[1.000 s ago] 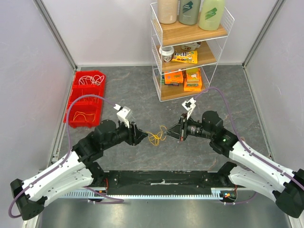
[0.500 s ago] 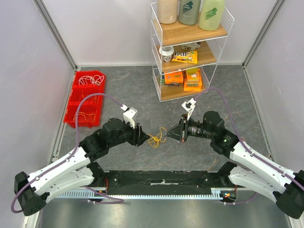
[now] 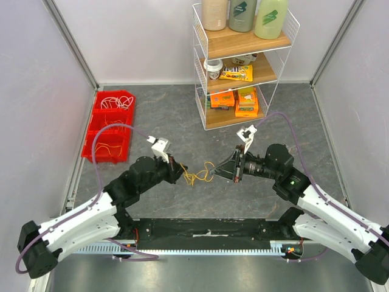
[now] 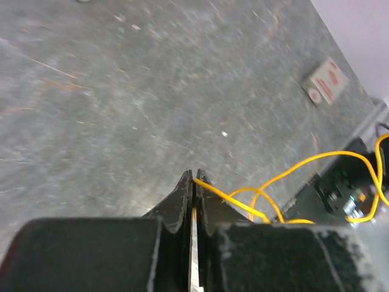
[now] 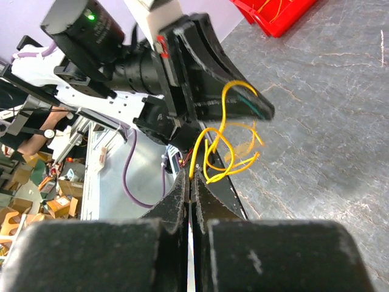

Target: Untangle the cables

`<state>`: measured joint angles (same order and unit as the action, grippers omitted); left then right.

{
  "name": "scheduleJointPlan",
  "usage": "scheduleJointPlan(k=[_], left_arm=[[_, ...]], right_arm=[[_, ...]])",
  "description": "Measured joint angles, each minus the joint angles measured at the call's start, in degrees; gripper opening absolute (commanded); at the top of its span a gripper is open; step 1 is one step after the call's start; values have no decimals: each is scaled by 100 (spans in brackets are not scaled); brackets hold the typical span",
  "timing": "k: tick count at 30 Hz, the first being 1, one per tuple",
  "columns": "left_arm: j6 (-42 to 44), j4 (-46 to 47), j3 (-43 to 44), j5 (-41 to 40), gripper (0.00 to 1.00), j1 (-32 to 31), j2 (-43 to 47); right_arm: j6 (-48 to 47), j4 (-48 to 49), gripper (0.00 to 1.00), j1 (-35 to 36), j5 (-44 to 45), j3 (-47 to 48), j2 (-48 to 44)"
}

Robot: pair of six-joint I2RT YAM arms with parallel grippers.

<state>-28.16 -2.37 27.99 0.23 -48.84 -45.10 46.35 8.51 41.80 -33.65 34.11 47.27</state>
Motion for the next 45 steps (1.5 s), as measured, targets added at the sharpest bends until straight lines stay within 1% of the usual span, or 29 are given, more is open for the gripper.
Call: scheduleJointPlan(k=[2, 5, 7, 10, 12, 15, 19, 25, 29, 30, 34, 36, 37, 40, 41, 45], left_arm=[[-33, -190, -13, -525, 2, 0, 339], [-55, -579, -13, -1399, 2, 2, 1023], [-68, -894, -13, -2033, 2, 0, 1563], [-72, -1349, -4, -2879, 2, 0, 2323], [-74, -1665, 52, -3348, 2, 0, 2719], [-70, -2061, 179, -3838, 2, 0, 3060], [74, -2492, 483, -4395, 2, 0, 3309], [660, -2636, 1040, -5112, 2, 0, 3501], [1226, -2605, 1325, -5536, 2, 0, 3733], [1364, -2581, 1384, -5598, 2, 0, 3805], [1740, -2538, 1537, -5558, 2, -52, 4006], [1891, -2538, 1633, -5604, 2, -52, 4057], [1969, -2535, 1714, -5698, 2, -48, 4087], [2144, -2465, 1978, -5908, 2, -33, 4192], [2181, -2441, 2031, -5982, 2, -28, 4210], [2306, -2404, 2135, -6111, 2, -9, 4271]], right_arm=[[-85, -120, 0, 0, 55, 7, -61], [-435, -852, 0, 7, 455, 184, -120], [-706, -1567, 0, 11, 1080, 476, -127], [-979, -2583, 0, 11, 2516, 931, -214], [-1062, -3060, 0, 9, 3353, 1064, -334], [-1165, -3571, 0, 4, 4203, 1084, -450], [-1298, -4041, 0, 4, 4824, 1084, -352], [-1266, -4590, 0, 9, 5724, 1082, -203], [-1113, -4671, 2, 11, 6039, 1067, -278], [-1047, -4673, 4, 13, 6078, 1058, -299], [-581, -4572, 16, 122, 6422, 1058, -289], [-380, -4603, 17, 116, 6811, 1036, -251], [-317, -4666, 19, 96, 7047, 1001, -225], [-94, -4780, 22, 48, 7595, 798, -76], [-13, -4822, 24, 33, 7753, 719, 13], [195, -4927, 29, 17, 8026, 535, 308]])
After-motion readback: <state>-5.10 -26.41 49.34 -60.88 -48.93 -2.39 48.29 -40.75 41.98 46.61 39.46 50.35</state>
